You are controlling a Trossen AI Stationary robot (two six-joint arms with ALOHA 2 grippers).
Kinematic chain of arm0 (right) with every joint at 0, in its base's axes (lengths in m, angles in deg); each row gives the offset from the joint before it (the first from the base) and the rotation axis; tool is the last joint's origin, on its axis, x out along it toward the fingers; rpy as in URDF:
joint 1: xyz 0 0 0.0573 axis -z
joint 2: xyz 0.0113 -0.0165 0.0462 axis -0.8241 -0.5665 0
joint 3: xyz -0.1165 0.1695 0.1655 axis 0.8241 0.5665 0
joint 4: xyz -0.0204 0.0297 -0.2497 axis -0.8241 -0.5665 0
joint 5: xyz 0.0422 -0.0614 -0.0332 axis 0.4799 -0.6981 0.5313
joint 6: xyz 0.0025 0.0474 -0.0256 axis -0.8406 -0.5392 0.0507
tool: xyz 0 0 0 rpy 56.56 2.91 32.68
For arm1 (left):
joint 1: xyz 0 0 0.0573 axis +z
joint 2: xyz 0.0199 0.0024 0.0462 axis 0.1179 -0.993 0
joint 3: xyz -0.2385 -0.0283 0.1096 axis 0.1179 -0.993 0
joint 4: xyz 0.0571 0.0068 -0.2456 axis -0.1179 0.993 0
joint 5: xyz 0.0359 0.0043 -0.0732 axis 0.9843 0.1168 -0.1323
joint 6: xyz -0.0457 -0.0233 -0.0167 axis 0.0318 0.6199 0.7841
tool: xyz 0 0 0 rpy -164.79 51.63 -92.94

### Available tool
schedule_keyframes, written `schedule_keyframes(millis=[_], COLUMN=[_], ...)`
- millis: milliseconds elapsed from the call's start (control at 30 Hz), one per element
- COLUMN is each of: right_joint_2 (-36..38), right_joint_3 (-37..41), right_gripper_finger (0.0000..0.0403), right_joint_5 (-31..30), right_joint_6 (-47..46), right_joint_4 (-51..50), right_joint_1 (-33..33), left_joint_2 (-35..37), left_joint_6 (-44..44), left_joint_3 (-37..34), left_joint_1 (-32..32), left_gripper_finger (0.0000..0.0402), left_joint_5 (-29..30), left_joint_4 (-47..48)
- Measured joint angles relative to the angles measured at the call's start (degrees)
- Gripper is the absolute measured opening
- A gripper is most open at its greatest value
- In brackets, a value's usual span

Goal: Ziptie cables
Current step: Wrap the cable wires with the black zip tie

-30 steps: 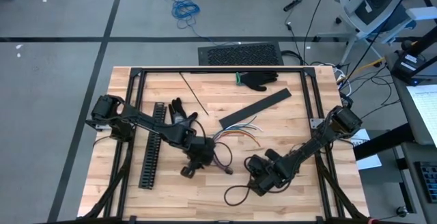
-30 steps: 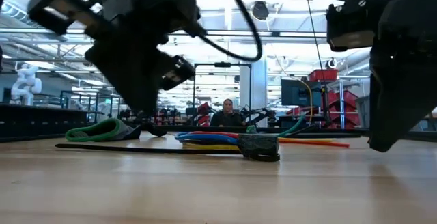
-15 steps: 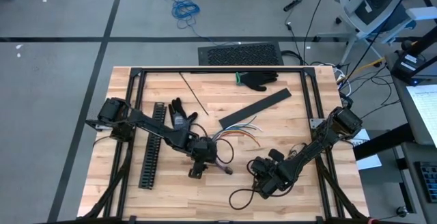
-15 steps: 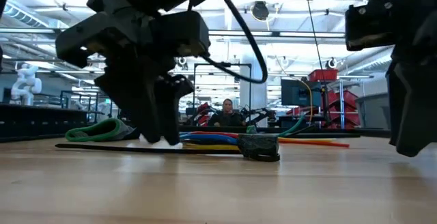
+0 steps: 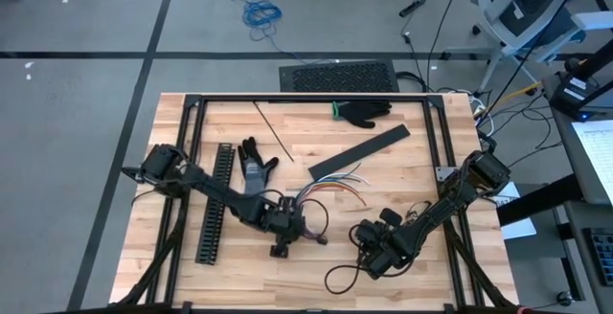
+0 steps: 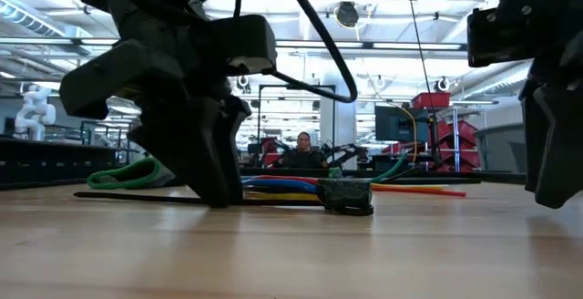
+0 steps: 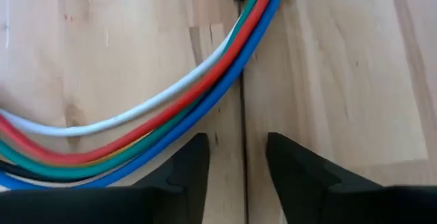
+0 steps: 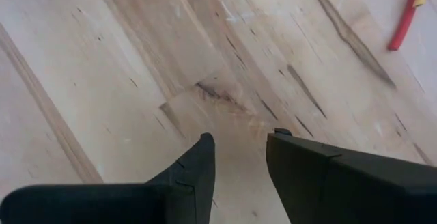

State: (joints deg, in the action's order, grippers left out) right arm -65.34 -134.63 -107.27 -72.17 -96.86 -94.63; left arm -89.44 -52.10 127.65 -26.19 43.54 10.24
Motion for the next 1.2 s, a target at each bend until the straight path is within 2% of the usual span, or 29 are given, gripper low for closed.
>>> schedule_keyframes(millis=[133,267,333,467,633,767,967,1200], right_joint_2=[0.0,0.0,0.0,0.0,1.3,3.1,5.8,8.3], right_joint_3=[0.0,0.0,0.0,0.0,0.0,0.0,0.0,0.0], right_gripper_finger=[0.0121,0.0121,0.0121,0.0121,0.0121,0.0121,0.0121,0.0121], right_joint_5=[0.0,0.1,0.1,0.2,-0.4,-3.4,-7.9,-9.8], right_joint_6=[0.0,0.0,-0.1,-0.5,-0.5,-0.5,-0.5,-1.5], right_joint_4=[-0.4,-0.9,-0.9,-0.9,-1.2,-3.0,-5.6,-6.3], right_joint_1=[0.0,0.0,0.0,0.0,0.0,0.0,0.0,0.1], left_joint_2=[-0.5,-0.7,-0.8,0.1,6.9,11.9,20.7,26.5], left_joint_6=[0.4,1.4,2.4,2.8,3.2,4.3,4.4,1.4], left_joint_3=[0.0,0.0,0.0,0.0,-0.8,-1.4,-1.1,4.8], left_joint_1=[-0.9,-1.4,-1.3,-0.3,0.3,-0.3,-0.7,2.1], left_gripper_finger=[0.0096,0.0019,0.0007,0.0002,0.0001,0.0001,0.0000,0.0000], left_joint_5=[0.8,-0.4,-0.9,-2.3,-2.3,-3.3,-5.8,-6.1], left_joint_4=[-2.0,-2.6,-2.6,-2.4,2.4,11.4,16.8,26.3])
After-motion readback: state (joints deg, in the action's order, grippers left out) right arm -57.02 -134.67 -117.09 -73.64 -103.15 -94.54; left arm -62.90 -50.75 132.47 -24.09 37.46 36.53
